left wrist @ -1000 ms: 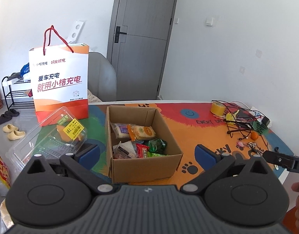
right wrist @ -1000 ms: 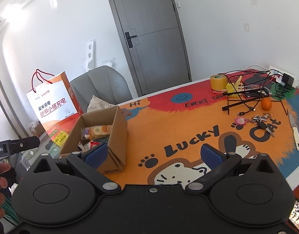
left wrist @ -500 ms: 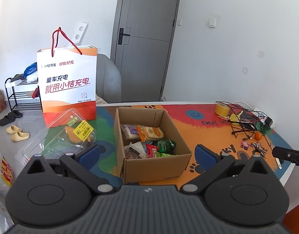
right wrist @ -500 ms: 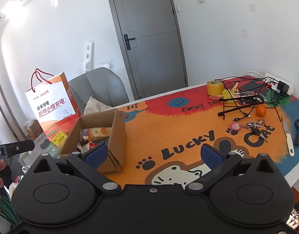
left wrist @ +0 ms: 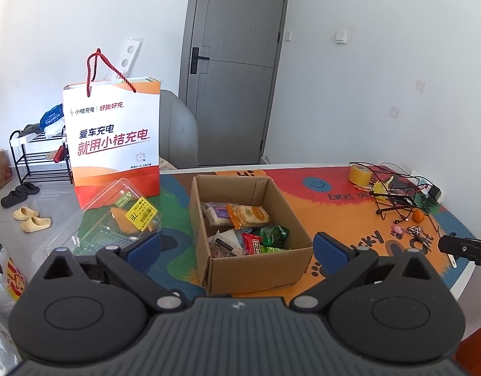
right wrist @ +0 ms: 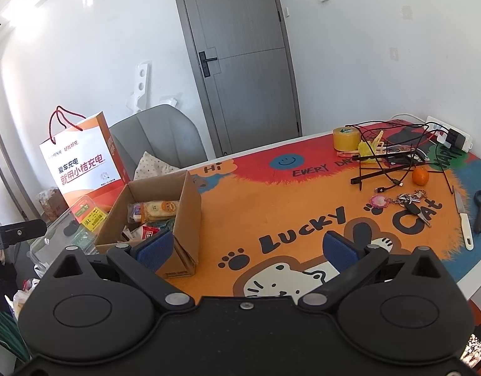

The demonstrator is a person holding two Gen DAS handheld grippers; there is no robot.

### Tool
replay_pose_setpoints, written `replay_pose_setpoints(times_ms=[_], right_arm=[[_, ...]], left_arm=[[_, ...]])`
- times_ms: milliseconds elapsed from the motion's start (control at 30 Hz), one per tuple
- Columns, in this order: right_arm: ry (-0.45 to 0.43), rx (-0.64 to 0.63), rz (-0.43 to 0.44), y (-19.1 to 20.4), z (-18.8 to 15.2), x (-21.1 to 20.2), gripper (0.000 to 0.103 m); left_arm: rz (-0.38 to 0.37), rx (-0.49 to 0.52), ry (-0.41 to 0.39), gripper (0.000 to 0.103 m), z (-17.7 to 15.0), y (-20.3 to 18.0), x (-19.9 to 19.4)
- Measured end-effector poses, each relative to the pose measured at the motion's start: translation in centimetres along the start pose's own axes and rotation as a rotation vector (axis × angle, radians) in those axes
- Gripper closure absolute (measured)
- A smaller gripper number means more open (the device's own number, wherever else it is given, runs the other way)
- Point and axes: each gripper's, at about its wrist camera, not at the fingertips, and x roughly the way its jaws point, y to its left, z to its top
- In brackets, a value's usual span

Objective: Organize snacks

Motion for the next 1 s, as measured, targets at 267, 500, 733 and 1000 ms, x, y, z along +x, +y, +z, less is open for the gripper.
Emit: replay_pose_setpoints(times_ms=[267, 500, 733, 1000], right_arm=[[0.001, -0.004, 0.002, 0.07, -0.1, 0.08, 0.0], [0.005, -0.007, 0.004, 0.13, -0.36, 0.17, 0.0], [0.008, -0.007, 0.003, 0.1, -0.35, 0.2, 0.0], [0.012, -0.012, 0.01, 0.35, -0.51, 0.18, 0.0]], left_arm=[[-0.004, 0.007, 0.006, 0.0, -0.08, -0.26, 0.1], [-0.006, 0.015, 0.009, 0.0, -0.13, -0.47, 0.15], [-0.005, 0.014, 0.009, 0.0, -0.18, -0.47, 0.18], [-0.002, 0.009, 0.013, 0.0, -0.23, -0.3, 0.42]])
